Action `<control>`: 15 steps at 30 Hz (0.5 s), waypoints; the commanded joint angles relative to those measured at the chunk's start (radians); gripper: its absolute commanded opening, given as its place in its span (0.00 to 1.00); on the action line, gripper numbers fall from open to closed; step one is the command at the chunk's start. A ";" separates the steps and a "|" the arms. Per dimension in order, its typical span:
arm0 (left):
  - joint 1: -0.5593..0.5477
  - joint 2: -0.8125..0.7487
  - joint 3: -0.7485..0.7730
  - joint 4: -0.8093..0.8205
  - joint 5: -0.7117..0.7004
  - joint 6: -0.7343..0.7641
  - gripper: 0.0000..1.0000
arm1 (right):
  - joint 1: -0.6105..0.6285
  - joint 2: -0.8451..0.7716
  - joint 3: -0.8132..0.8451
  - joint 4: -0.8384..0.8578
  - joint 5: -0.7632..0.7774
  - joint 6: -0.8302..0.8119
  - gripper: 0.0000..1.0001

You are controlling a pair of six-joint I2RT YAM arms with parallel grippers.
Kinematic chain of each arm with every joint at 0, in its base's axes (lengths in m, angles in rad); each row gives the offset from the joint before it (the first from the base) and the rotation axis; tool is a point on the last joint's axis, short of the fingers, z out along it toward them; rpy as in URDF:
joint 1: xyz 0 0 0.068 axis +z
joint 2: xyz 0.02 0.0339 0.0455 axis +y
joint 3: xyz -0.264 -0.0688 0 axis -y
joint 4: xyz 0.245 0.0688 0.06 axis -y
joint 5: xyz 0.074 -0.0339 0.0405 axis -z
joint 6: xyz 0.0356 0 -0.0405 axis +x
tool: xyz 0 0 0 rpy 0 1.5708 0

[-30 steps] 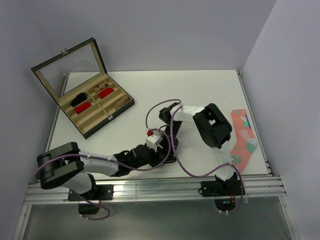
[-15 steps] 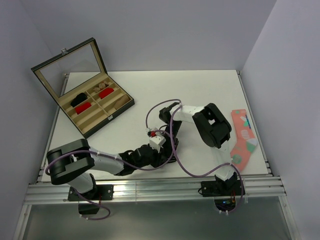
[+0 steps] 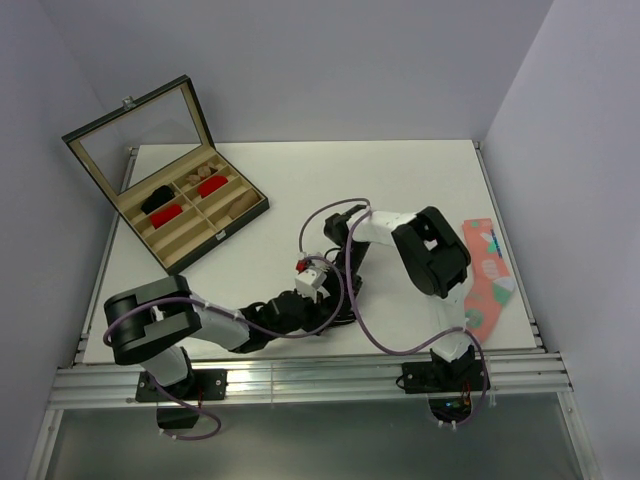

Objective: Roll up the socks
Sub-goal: Roll the sock at the center of the board.

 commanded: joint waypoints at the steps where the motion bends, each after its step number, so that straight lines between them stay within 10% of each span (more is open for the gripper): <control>1: -0.009 0.061 -0.064 -0.030 0.078 -0.082 0.00 | -0.035 -0.059 -0.009 0.180 0.019 0.034 0.36; 15: 0.019 0.144 -0.120 0.022 0.242 -0.210 0.00 | -0.196 -0.339 -0.143 0.336 0.019 0.050 0.38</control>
